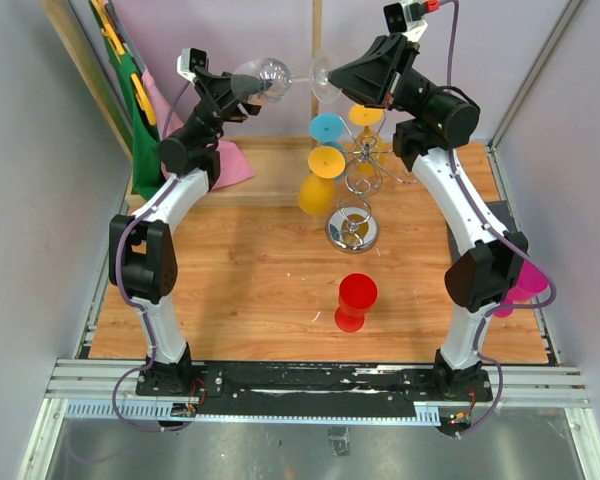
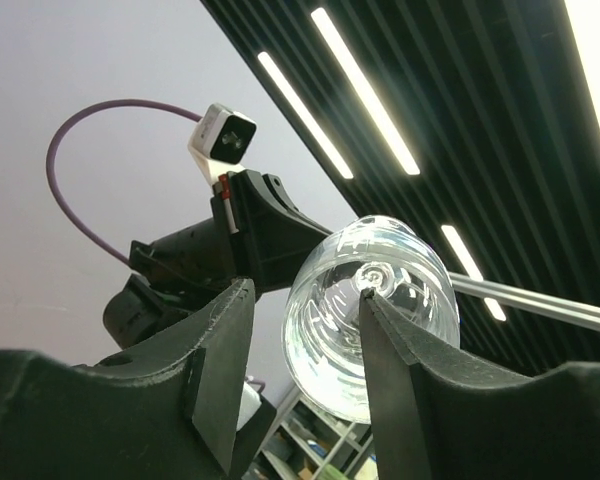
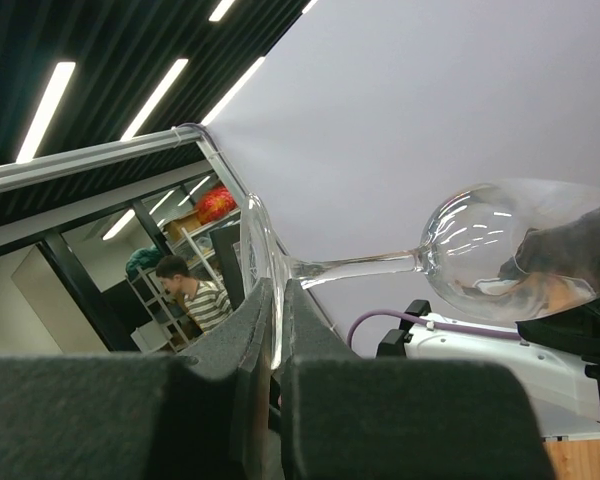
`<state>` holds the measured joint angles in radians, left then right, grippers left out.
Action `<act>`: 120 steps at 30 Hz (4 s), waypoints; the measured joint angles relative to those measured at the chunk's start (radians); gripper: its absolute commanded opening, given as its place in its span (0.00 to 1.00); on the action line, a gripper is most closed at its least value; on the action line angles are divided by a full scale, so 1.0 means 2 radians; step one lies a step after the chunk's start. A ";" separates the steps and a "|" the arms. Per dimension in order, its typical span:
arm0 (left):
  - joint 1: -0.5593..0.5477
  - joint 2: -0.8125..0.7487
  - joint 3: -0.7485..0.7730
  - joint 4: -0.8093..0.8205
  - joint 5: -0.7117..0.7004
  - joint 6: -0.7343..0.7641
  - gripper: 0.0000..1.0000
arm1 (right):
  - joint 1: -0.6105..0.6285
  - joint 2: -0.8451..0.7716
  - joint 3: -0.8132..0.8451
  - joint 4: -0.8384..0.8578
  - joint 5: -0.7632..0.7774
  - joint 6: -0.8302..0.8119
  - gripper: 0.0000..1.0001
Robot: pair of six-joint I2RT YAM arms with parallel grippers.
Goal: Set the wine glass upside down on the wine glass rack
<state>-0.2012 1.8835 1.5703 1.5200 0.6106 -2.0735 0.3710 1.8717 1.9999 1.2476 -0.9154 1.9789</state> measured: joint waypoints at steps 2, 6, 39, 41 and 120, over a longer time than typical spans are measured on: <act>0.000 0.000 0.000 0.000 0.000 0.000 0.55 | 0.000 0.000 0.001 0.001 0.000 0.000 0.01; 0.000 -0.002 -0.009 0.000 0.000 0.000 0.55 | -0.001 0.000 0.002 0.001 0.000 0.000 0.01; 0.014 -0.043 -0.100 0.000 0.020 0.000 0.48 | -0.278 -0.176 -0.179 -0.236 -0.009 -0.261 0.01; 0.014 -0.047 -0.105 0.000 0.027 0.000 0.47 | -0.279 -0.169 -0.179 -0.276 -0.009 -0.291 0.01; 0.014 -0.079 -0.143 0.001 0.063 0.000 0.43 | -0.270 -0.219 -0.292 -0.664 -0.006 -0.518 0.01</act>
<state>-0.1730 1.7248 1.2839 1.5211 0.7368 -2.0735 -0.1680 1.4338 1.4155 -0.0795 -0.9283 0.9436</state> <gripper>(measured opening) 0.436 0.033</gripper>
